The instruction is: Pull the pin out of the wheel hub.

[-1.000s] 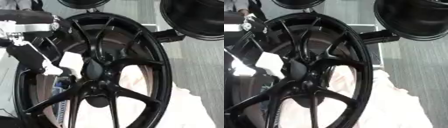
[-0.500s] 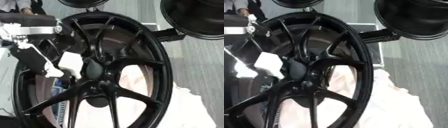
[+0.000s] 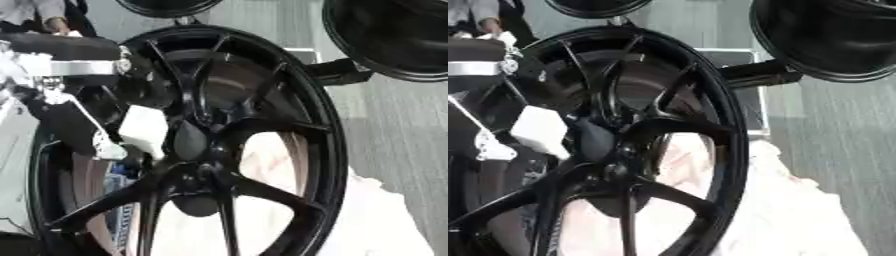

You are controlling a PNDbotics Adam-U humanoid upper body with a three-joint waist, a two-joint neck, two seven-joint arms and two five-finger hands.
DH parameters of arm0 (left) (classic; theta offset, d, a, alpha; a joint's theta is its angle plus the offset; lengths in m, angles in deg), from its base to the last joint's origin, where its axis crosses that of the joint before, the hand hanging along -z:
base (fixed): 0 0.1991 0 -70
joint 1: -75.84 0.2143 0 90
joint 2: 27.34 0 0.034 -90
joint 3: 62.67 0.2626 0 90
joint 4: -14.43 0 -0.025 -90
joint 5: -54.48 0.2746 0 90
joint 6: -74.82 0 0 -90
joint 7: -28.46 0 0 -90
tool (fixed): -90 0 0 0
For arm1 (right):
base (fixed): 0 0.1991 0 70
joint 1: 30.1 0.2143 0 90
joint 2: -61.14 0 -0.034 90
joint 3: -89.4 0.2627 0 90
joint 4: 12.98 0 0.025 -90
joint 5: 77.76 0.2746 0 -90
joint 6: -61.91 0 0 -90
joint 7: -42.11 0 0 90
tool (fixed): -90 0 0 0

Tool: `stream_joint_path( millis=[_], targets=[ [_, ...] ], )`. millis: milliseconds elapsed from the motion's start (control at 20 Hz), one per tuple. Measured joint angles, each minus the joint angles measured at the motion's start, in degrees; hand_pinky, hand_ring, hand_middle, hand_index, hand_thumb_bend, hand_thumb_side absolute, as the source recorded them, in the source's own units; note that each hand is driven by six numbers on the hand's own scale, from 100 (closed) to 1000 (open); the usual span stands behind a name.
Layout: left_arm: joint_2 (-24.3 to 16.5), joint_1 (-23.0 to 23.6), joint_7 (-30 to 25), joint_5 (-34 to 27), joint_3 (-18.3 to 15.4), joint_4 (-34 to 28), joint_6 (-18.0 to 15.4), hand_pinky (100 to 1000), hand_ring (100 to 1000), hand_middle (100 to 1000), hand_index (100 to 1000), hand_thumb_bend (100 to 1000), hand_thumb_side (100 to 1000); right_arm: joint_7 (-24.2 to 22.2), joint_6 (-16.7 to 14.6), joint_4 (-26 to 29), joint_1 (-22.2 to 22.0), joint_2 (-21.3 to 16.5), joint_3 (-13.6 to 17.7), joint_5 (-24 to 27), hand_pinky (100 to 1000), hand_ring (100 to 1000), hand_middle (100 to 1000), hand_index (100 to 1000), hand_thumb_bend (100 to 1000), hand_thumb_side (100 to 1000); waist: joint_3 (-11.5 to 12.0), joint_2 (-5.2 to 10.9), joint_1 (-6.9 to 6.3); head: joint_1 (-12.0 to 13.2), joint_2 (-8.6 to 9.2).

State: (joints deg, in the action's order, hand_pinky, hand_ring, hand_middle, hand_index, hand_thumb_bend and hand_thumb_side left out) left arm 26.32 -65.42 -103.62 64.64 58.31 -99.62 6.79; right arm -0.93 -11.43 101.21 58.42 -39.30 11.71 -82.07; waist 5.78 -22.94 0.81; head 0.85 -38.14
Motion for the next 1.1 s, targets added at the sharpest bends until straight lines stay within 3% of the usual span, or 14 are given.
stream_joint_path(
  millis=[550, 700, 1100],
  targets=[
    [0.0, 0.5, -2.3, 1.3, 0.2, 0.0, 0.0, 676, 564, 535, 727, 470, 139, 0.3, -0.3, 0.0, 0.0, 0.5, 0.0, 0.4, 629, 683, 605, 650, 100, 470, 0.0, 0.0, 0.13, 0.3, 0.4],
    [0.0, 0.8, -2.8, 1.6, 0.2, 0.0, -0.1, 655, 536, 496, 692, 461, 100, 0.4, -0.4, 0.0, 0.0, 0.5, 0.0, 0.4, 629, 683, 605, 650, 100, 470, 0.0, 0.0, 0.26, 0.4, 0.45],
    [0.0, 0.8, -0.1, 1.2, 0.2, 0.0, 1.6, 589, 428, 351, 571, 398, 100, 0.6, -0.6, 0.0, -0.1, 1.0, 0.0, 0.7, 628, 684, 605, 650, 100, 470, 0.0, 0.05, 0.33, 0.5, 0.46]
  ],
)
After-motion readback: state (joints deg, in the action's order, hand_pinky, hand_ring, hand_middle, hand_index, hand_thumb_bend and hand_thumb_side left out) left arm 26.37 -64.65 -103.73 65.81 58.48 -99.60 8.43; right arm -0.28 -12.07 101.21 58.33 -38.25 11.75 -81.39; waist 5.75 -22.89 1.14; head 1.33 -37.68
